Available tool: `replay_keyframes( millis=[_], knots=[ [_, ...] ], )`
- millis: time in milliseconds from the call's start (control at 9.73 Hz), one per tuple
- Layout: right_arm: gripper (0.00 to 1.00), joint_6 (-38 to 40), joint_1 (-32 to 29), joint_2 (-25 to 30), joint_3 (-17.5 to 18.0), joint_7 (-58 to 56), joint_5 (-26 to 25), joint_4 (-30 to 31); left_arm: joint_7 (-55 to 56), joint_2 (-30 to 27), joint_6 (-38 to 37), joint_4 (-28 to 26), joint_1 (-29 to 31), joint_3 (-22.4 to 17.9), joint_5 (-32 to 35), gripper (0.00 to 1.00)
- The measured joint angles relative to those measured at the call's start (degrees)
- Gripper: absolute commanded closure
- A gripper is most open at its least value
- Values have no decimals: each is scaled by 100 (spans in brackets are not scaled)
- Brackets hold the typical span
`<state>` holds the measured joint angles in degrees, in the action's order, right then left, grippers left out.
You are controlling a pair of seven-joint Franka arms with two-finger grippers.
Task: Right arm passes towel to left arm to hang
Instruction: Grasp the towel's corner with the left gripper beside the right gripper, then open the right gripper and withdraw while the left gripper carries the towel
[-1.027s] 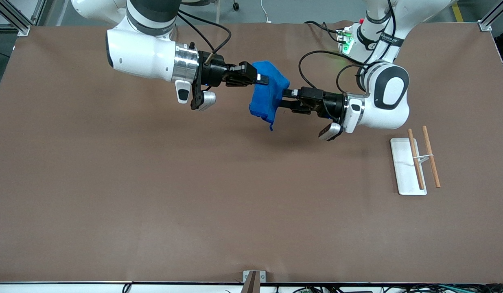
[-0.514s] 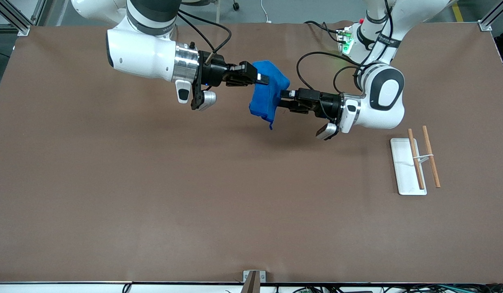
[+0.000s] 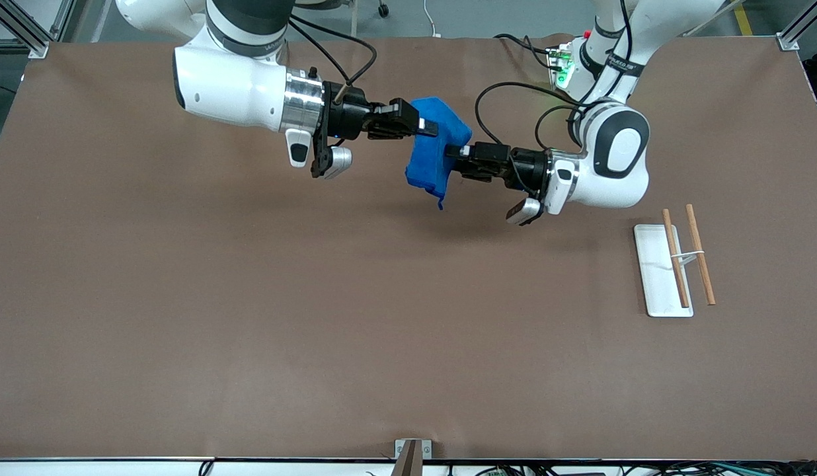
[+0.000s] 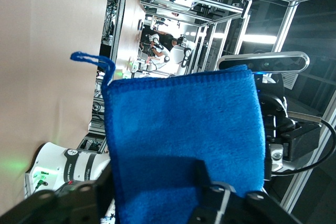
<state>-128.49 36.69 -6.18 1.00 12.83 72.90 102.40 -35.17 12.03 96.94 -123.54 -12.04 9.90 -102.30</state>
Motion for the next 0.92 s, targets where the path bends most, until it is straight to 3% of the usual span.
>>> replay_keyframes(
  millis=[205,514,616,719,822,925],
  knots=[
    [94,-66,10,0,0,0,4,-16,0,-3,1,8,17,-13,-3,100],
    [93,-104,41,0,0,0,8,-26,0,-94,98,64,114,-54,-4,100],
    [86,-105,44,0,0,0,8,-27,2,-136,162,92,130,-57,87,100],
    [19,-105,45,0,0,0,8,-28,39,-159,212,148,145,-57,238,100],
    [0,-105,45,0,-3,-3,4,-28,82,-164,227,213,181,-62,406,100],
    [0,-105,45,0,-22,-4,-46,-28,91,-165,235,281,233,-70,619,100]
  ],
)
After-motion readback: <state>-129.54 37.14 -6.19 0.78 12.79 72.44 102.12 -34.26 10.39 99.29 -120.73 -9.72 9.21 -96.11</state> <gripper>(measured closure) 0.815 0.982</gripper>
